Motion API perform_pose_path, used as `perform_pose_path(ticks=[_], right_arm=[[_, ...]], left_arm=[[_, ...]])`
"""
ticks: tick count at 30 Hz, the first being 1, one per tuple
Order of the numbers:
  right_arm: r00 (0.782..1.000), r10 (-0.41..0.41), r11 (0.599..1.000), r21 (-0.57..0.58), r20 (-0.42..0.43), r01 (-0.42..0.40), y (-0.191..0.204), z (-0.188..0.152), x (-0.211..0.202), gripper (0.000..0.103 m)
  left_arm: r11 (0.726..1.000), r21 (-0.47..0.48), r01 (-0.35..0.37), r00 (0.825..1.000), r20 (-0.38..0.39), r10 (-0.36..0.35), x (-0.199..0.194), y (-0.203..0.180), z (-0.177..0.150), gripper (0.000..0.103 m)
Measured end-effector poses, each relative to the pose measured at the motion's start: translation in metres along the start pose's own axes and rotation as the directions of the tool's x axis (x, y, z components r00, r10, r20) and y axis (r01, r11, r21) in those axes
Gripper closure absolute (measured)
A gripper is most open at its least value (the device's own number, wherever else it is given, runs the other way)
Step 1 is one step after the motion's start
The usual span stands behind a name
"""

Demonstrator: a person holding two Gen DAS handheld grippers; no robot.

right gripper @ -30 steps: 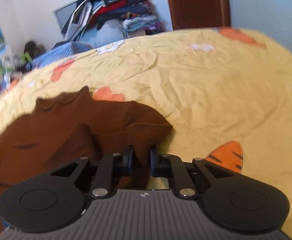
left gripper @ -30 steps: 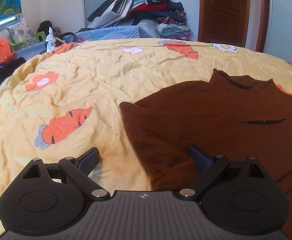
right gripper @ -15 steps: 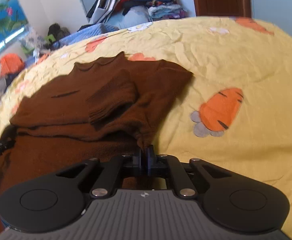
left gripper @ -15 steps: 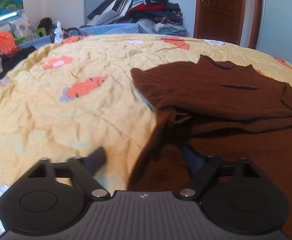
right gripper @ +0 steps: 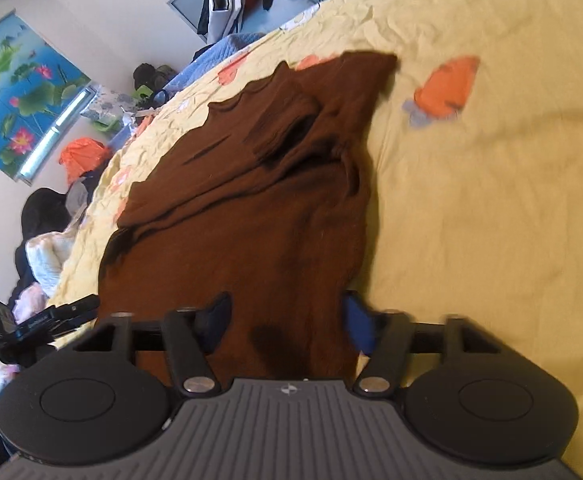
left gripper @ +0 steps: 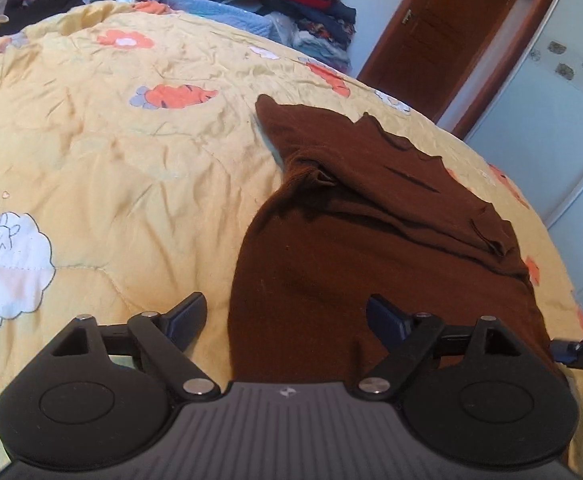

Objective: Fold small clothes

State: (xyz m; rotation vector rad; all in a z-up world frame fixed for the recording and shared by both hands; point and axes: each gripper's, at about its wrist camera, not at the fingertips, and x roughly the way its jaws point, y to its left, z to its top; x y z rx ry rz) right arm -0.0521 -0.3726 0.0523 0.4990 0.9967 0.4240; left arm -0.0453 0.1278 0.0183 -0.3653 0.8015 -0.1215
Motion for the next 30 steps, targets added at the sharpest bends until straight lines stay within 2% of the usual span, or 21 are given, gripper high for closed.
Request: perform_pose_path(ticks=[1,2,3,5,6,8,10,12,13,14,15,16,18,19,20,21,22,23,27,30], right_arm=[[0.999,-0.029,1.000,0.010,-0.020,0.029,-0.002,0.000,0.004,0.094],[1.000,-0.023,1.000,0.014,-0.004,0.023,-0.005,0.000,0.003,0.094],[1.000,-0.026,0.999,0.022,0.007,0.026,-0.007,0.000,0.000,0.094],[0.995,-0.083,0.996,0.016,0.049,0.083,-0.013,0.000,-0.012,0.094],[0.995,-0.085,0.996,0.036,0.060,0.083,-0.020,0.000,-0.018,0.094],[0.996,-0.054,0.995,0.084,0.067,0.048,-0.033,-0.004,-0.024,0.093],[0.998,-0.025,0.993,0.119,0.055,0.018,-0.033,-0.011,-0.026,0.089],[0.999,0.003,0.990,0.138,0.044,-0.009,-0.030,-0.019,-0.030,0.075],[0.999,0.026,0.990,0.138,0.037,-0.031,-0.028,-0.023,-0.034,0.060],[0.998,0.049,0.989,0.142,0.027,-0.052,-0.026,-0.026,-0.035,0.050],[0.997,0.071,0.986,0.149,0.018,-0.073,-0.025,-0.031,-0.037,0.050],[0.996,0.090,0.984,0.156,-0.001,-0.088,-0.024,-0.035,-0.037,0.051],[0.992,0.122,0.979,0.164,-0.015,-0.118,-0.020,-0.042,-0.033,0.052],[0.991,0.133,0.978,0.163,-0.018,-0.128,-0.018,-0.042,-0.031,0.052],[0.991,0.135,0.979,0.159,-0.016,-0.130,-0.015,-0.041,-0.029,0.060],[0.992,0.121,0.981,0.154,-0.021,-0.116,-0.014,-0.040,-0.026,0.070],[0.995,0.092,0.986,0.140,-0.038,-0.086,-0.013,-0.038,-0.022,0.092],[0.997,0.067,0.991,0.115,-0.044,-0.062,-0.013,-0.038,-0.021,0.095],[1.000,0.026,0.994,0.107,0.008,-0.026,-0.031,-0.039,-0.043,0.096],[0.997,0.075,0.985,0.158,0.007,-0.075,-0.042,-0.050,-0.045,0.095]], left_arm=[[0.998,0.039,-0.043,0.999,0.005,0.043,0.003,-0.005,0.001,0.055],[0.994,0.067,-0.083,0.997,0.000,0.083,0.005,-0.008,0.003,0.086],[0.992,0.075,-0.098,0.995,-0.014,0.100,0.006,-0.007,0.005,0.092],[0.995,0.062,-0.083,0.996,-0.038,0.085,0.004,0.003,0.011,0.093],[0.993,0.067,-0.093,0.995,-0.035,0.095,0.002,0.008,0.011,0.093],[0.995,0.073,-0.069,0.996,-0.046,0.072,-0.003,0.014,0.007,0.093],[1.000,0.006,-0.026,0.997,-0.071,0.027,-0.010,0.022,0.004,0.091],[0.995,-0.079,0.057,0.993,-0.103,-0.065,-0.018,0.030,-0.003,0.076],[0.987,-0.121,0.104,0.988,-0.102,-0.117,-0.023,0.034,-0.008,0.055],[0.976,-0.162,0.144,0.983,-0.091,-0.160,-0.029,0.036,-0.014,0.031],[0.967,-0.193,0.168,0.979,-0.080,-0.186,-0.034,0.038,-0.019,0.023],[0.961,-0.214,0.176,0.978,-0.072,-0.196,-0.037,0.037,-0.025,0.020],[0.968,-0.197,0.158,0.984,-0.049,-0.171,-0.038,0.030,-0.030,0.020],[0.975,-0.170,0.142,0.988,-0.042,-0.151,-0.036,0.023,-0.030,0.021],[0.983,-0.142,0.119,0.991,-0.041,-0.126,-0.034,0.016,-0.029,0.028],[0.990,-0.104,0.090,0.994,-0.051,-0.096,-0.031,0.009,-0.027,0.041],[0.995,-0.072,0.063,0.995,-0.075,-0.069,-0.026,0.004,-0.026,0.077],[0.998,-0.054,0.029,0.995,-0.093,-0.034,-0.024,0.003,-0.025,0.096],[0.999,-0.033,-0.004,0.995,-0.101,0.001,-0.031,0.014,-0.024,0.098],[0.995,-0.087,0.050,0.992,-0.115,-0.060,-0.038,0.025,-0.030,0.098]])
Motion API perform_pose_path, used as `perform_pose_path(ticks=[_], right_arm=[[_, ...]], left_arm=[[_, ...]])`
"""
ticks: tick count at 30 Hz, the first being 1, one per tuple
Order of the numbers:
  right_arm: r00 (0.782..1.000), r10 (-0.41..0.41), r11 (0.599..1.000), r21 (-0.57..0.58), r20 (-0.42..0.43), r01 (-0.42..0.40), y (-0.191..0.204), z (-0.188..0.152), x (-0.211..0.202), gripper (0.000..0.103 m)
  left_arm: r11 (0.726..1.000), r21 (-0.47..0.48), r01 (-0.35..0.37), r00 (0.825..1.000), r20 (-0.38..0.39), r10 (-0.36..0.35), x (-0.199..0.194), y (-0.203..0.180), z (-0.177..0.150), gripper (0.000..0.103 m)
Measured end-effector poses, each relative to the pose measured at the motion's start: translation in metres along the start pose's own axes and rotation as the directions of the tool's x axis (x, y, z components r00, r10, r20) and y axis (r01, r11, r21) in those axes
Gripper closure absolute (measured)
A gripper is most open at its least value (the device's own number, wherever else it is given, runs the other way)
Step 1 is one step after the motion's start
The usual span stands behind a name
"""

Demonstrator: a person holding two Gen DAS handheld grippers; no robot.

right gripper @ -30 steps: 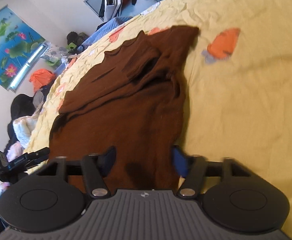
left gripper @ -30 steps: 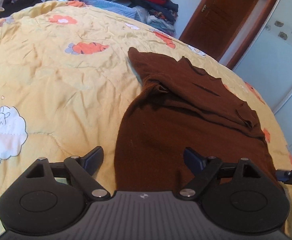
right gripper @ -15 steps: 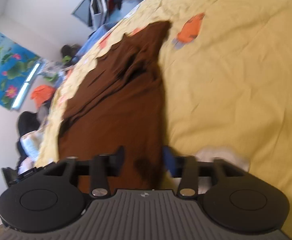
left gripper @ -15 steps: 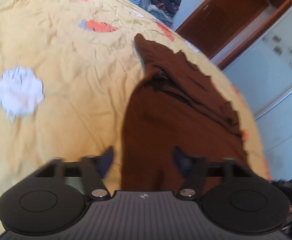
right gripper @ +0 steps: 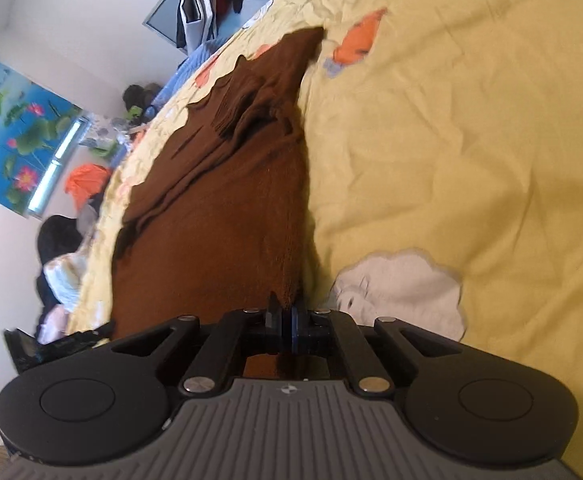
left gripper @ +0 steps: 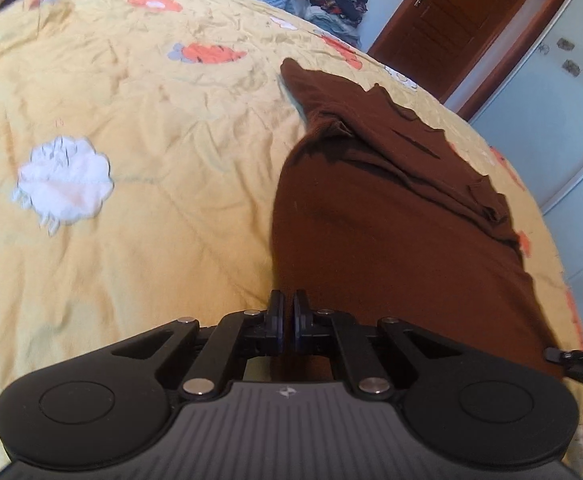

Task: Fold small clothes
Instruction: 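Grasp the hem with both grippers and fold it up toward the collar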

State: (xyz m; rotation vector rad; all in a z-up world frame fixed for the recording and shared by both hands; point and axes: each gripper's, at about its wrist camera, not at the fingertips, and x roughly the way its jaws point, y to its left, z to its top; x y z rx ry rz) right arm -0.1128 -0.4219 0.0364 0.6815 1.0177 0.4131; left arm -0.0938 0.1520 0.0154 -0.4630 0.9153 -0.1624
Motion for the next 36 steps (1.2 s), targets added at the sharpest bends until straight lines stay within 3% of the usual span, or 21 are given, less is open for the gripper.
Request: perform_pose_path(ticks=[3,4,5,9,10,12,13,14,20,22,24,26,27,28,29,30,31,32,33,34,36], right_arm=[[0.997,0.061,0.997,0.041,-0.050,-0.059,0.009,-0.012,-0.002,0.060],[0.993,0.100,0.995,0.035,-0.067,-0.098,0.013,-0.019,-0.005,0.040],[0.988,0.129,0.991,0.030,-0.084,-0.127,0.017,-0.027,-0.007,0.032],[0.973,0.184,0.982,0.055,-0.139,-0.178,0.026,-0.056,-0.007,0.036],[0.974,0.182,0.983,0.060,-0.137,-0.176,0.027,-0.058,-0.008,0.044],[0.978,0.147,0.988,0.058,-0.151,-0.140,0.026,-0.059,-0.007,0.078],[0.979,0.115,0.993,0.049,-0.167,-0.109,0.023,-0.059,-0.005,0.091],[0.978,0.121,0.992,0.043,-0.168,-0.115,0.020,-0.059,-0.007,0.091],[0.993,0.016,1.000,-0.008,-0.117,-0.017,0.006,-0.061,-0.043,0.097],[0.992,0.068,0.996,0.056,-0.104,-0.062,-0.005,-0.065,-0.044,0.097],[0.989,0.090,0.993,0.084,-0.114,-0.080,-0.005,-0.070,-0.043,0.089],[0.982,0.137,0.987,0.100,-0.129,-0.125,-0.001,-0.076,-0.046,0.056],[0.977,0.169,0.982,0.105,-0.129,-0.156,0.002,-0.078,-0.047,0.047],[0.973,0.191,0.978,0.110,-0.127,-0.178,0.003,-0.081,-0.049,0.036],[0.972,0.197,0.977,0.113,-0.126,-0.183,0.006,-0.082,-0.048,0.035],[0.972,0.196,0.977,0.115,-0.130,-0.182,0.008,-0.082,-0.045,0.035],[0.971,0.201,0.975,0.118,-0.132,-0.186,0.011,-0.082,-0.041,0.036],[0.972,0.195,0.976,0.122,-0.129,-0.179,0.015,-0.079,-0.037,0.050],[0.975,0.173,0.980,0.119,-0.139,-0.157,0.017,-0.077,-0.032,0.062],[0.977,0.128,0.989,0.091,-0.168,-0.114,0.019,-0.077,-0.027,0.091],[0.978,0.100,0.995,0.039,-0.185,-0.094,0.019,-0.079,-0.028,0.095]], left_arm=[[0.986,-0.123,0.115,0.991,-0.060,-0.123,-0.007,0.012,-0.015,0.088],[0.972,-0.171,0.162,0.983,-0.063,-0.175,-0.011,0.016,-0.023,0.077],[0.957,-0.207,0.202,0.974,-0.065,-0.219,-0.014,0.018,-0.031,0.067],[0.913,-0.300,0.276,0.949,-0.067,-0.309,-0.018,0.014,-0.056,0.063],[0.914,-0.299,0.274,0.950,-0.062,-0.306,-0.018,0.012,-0.058,0.064],[0.928,-0.275,0.250,0.957,-0.075,-0.281,-0.018,0.007,-0.057,0.073],[0.942,-0.258,0.217,0.963,-0.100,-0.249,-0.015,0.005,-0.055,0.093],[0.951,-0.243,0.193,0.967,-0.119,-0.226,-0.014,0.005,-0.054,0.099],[0.980,-0.142,0.137,0.980,-0.128,-0.155,-0.034,0.013,-0.058,0.100],[0.975,-0.151,0.163,0.979,-0.101,-0.179,-0.036,0.018,-0.063,0.099],[0.968,-0.178,0.176,0.974,-0.114,-0.198,-0.039,0.018,-0.064,0.096],[0.947,-0.219,0.237,0.950,-0.153,-0.273,-0.039,0.020,-0.070,0.076],[0.934,-0.233,0.272,0.938,-0.150,-0.311,-0.041,0.020,-0.073,0.067],[0.922,-0.238,0.306,0.930,-0.134,-0.343,-0.044,0.018,-0.078,0.047],[0.917,-0.230,0.327,0.924,-0.126,-0.361,-0.045,0.014,-0.080,0.030],[0.922,-0.207,0.328,0.926,-0.123,-0.357,-0.044,0.006,-0.081,0.027],[0.934,-0.172,0.312,0.935,-0.118,-0.334,-0.044,-0.003,-0.081,0.028],[0.946,-0.135,0.296,0.942,-0.120,-0.312,-0.043,-0.010,-0.080,0.032],[0.957,-0.098,0.272,0.949,-0.137,-0.283,-0.040,-0.016,-0.079,0.046],[0.973,-0.060,0.224,0.956,-0.180,-0.231,-0.035,-0.020,-0.077,0.090],[0.977,-0.052,0.208,0.957,-0.196,-0.214,-0.036,-0.012,-0.076,0.098]])
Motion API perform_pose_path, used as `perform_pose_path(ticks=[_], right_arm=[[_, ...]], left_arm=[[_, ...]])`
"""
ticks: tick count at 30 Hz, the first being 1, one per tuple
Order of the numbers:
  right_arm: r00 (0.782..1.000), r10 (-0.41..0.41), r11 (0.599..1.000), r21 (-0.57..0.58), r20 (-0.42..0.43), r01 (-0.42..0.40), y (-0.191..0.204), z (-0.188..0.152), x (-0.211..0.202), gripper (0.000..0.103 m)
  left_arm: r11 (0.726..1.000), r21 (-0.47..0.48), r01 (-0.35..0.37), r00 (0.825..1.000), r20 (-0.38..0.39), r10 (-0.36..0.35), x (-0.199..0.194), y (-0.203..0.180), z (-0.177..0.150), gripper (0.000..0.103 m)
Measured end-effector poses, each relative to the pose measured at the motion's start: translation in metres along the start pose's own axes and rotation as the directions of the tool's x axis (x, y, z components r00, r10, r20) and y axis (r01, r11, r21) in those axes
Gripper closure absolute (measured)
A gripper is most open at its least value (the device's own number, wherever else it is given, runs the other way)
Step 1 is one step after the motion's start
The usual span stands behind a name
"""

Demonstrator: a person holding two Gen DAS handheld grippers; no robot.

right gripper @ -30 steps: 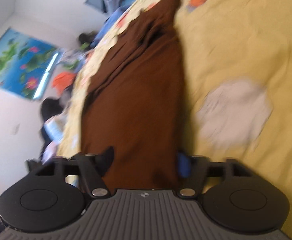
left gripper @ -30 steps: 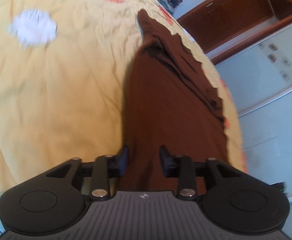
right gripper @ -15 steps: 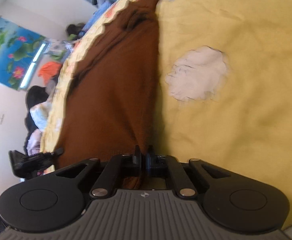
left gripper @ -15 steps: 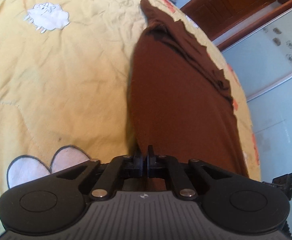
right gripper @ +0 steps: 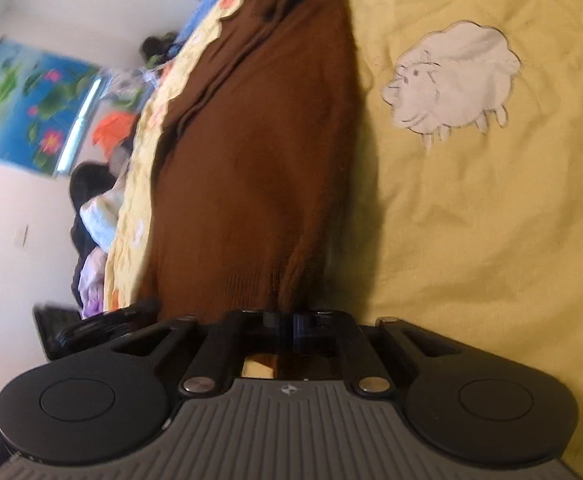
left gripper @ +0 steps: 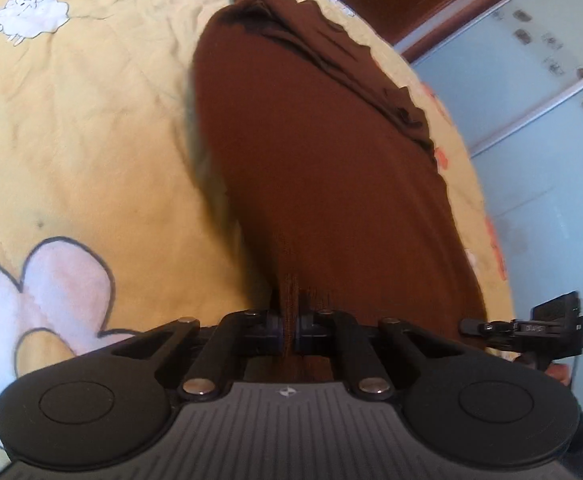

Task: Fold small clothes
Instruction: 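Grasp the hem with both grippers and fold it up toward the collar, then open both grippers and withdraw them from the folded sweater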

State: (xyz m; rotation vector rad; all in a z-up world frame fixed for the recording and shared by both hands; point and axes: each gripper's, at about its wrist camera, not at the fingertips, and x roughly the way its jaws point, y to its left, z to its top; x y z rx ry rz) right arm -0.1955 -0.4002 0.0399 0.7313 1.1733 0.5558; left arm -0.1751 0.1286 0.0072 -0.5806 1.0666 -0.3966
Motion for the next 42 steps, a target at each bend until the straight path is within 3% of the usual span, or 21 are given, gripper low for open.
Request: perform_pose_path(ticks=[6,7,8,9,10,11,12,13,14,15,16,19,21,22,23,24,27,28,34,42], right_arm=[[0.999,-0.032,0.999,0.035,0.040,0.030,-0.015,-0.011,-0.029,0.098],[0.998,-0.050,0.998,0.031,0.037,0.049,-0.011,-0.010,-0.030,0.091],[0.996,-0.072,0.997,0.009,0.044,0.072,-0.002,-0.006,-0.030,0.076],[0.991,-0.107,0.994,-0.020,0.086,0.109,0.011,0.000,-0.033,0.069],[0.979,-0.127,0.990,-0.047,0.162,0.136,0.024,0.008,-0.040,0.052],[0.959,-0.145,0.983,-0.075,0.244,0.168,0.037,0.016,-0.042,0.038],[0.933,-0.169,0.972,-0.103,0.318,0.211,0.053,0.025,-0.041,0.033],[0.908,-0.181,0.959,-0.136,0.378,0.248,0.069,0.034,-0.035,0.025],[0.887,-0.184,0.944,-0.176,0.423,0.280,0.083,0.042,-0.022,0.021],[0.872,-0.188,0.929,-0.207,0.452,0.307,0.096,0.050,-0.004,0.019],[0.869,-0.184,0.919,-0.234,0.460,0.319,0.106,0.058,0.018,0.019],[0.877,-0.233,0.899,-0.252,0.421,0.359,0.120,0.081,0.087,0.019],[0.864,-0.309,0.875,-0.236,0.398,0.422,0.117,0.094,0.120,0.018],[0.845,-0.345,0.856,-0.233,0.409,0.462,0.115,0.094,0.130,0.014],[0.814,-0.349,0.824,-0.262,0.465,0.503,0.119,0.085,0.132,0.000],[0.787,-0.395,0.784,-0.272,0.474,0.558,0.119,0.079,0.137,0.000],[0.713,-0.430,0.624,-0.388,0.553,0.678,0.120,0.044,0.146,0.000],[0.723,-0.433,0.645,-0.375,0.538,0.666,0.118,0.039,0.138,0.000],[0.712,-0.434,0.649,-0.356,0.552,0.672,0.106,0.011,0.103,0.000],[0.704,-0.442,0.640,-0.355,0.556,0.682,0.111,0.021,0.127,0.000]], left_arm=[[0.994,0.072,-0.086,0.996,-0.006,0.087,-0.029,0.012,0.006,0.097],[0.990,0.086,-0.111,0.994,0.009,0.110,-0.036,0.008,0.012,0.096],[0.984,0.097,-0.148,0.989,0.042,0.144,-0.042,0.002,0.019,0.093],[0.977,0.114,-0.178,0.981,0.092,0.168,-0.050,-0.007,0.029,0.092],[0.970,0.138,-0.199,0.972,0.157,0.177,-0.056,-0.019,0.038,0.087],[0.961,0.164,-0.222,0.956,0.229,0.181,-0.058,-0.033,0.048,0.069],[0.947,0.192,-0.257,0.934,0.302,0.192,-0.056,-0.047,0.056,0.052],[0.924,0.220,-0.313,0.897,0.389,0.211,-0.045,-0.064,0.063,0.013],[0.899,0.231,-0.371,0.856,0.461,0.235,-0.030,-0.078,0.068,0.000],[0.876,0.238,-0.420,0.825,0.502,0.259,-0.010,-0.090,0.073,0.000],[0.857,0.251,-0.451,0.820,0.496,0.286,0.018,-0.102,0.081,0.000],[0.839,0.278,-0.468,0.846,0.416,0.333,0.087,-0.111,0.093,0.001],[0.809,0.288,-0.512,0.840,0.366,0.401,0.120,-0.106,0.092,0.001],[0.785,0.293,-0.547,0.822,0.368,0.435,0.132,-0.103,0.088,0.000],[0.764,0.313,-0.564,0.803,0.423,0.420,0.130,-0.104,0.077,0.000],[0.776,0.317,-0.546,0.816,0.412,0.406,0.128,-0.102,0.075,0.000],[0.787,0.313,-0.531,0.824,0.407,0.394,0.125,-0.099,0.073,0.000],[0.787,0.316,-0.530,0.825,0.407,0.392,0.126,-0.099,0.074,0.000],[0.784,0.310,-0.538,0.819,0.413,0.398,0.129,-0.102,0.072,0.000],[0.783,0.309,-0.540,0.817,0.414,0.401,0.127,-0.101,0.072,0.000]])
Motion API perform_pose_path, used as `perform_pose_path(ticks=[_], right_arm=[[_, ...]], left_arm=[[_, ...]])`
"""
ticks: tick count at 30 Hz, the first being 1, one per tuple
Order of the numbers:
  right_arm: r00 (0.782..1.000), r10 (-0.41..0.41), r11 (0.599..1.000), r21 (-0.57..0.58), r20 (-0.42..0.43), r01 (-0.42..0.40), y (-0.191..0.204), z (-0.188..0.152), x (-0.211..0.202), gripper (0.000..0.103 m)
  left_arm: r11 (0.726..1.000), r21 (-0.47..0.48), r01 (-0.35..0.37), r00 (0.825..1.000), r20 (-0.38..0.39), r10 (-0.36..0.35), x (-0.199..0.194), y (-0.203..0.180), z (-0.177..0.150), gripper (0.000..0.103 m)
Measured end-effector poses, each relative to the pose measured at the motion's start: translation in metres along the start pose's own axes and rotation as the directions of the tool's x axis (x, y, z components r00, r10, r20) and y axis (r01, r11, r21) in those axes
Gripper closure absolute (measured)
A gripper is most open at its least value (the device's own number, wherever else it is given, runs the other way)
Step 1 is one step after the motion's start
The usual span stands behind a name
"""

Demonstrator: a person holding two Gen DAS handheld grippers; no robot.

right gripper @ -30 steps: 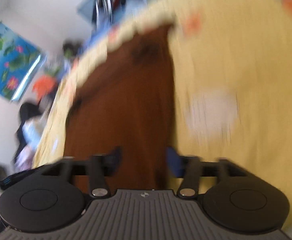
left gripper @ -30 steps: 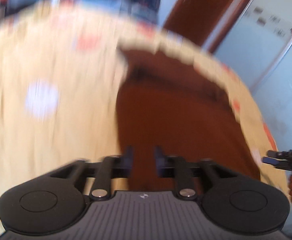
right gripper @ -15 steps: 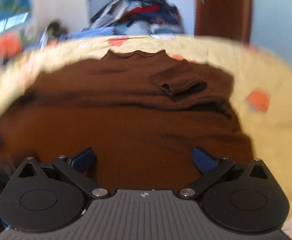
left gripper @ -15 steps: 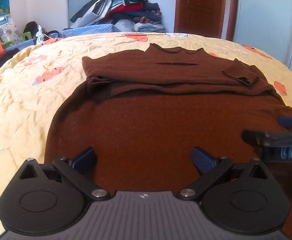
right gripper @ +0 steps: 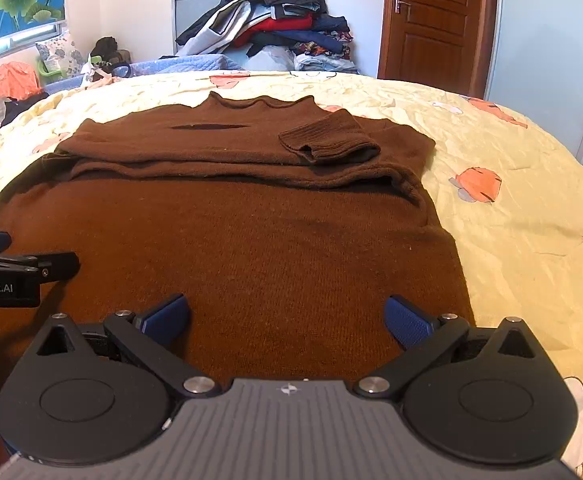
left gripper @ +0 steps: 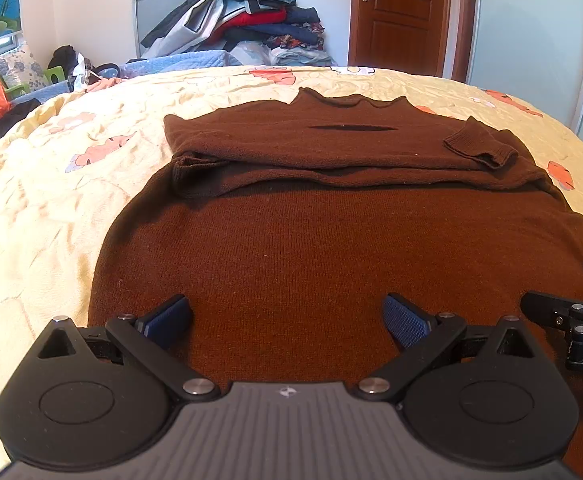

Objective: Fold small clothes

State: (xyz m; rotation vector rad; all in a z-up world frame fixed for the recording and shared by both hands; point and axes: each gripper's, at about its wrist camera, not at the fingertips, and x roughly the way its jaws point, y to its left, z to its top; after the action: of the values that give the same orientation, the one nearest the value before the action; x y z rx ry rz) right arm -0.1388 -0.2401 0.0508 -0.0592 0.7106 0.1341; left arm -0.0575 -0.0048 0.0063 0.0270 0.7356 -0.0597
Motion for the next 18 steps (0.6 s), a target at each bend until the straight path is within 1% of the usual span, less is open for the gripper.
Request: perform_pose_path(ticks=[18], right_arm=[[1.000,-0.001,1.000,-0.004,0.003,0.001,-0.0014,-0.0014,-0.0039,0.000]], left_arm=[[1.000,-0.016,-0.016,1.000,0.003,0.016,-0.0014,-0.0021,-0.0007,0.000]])
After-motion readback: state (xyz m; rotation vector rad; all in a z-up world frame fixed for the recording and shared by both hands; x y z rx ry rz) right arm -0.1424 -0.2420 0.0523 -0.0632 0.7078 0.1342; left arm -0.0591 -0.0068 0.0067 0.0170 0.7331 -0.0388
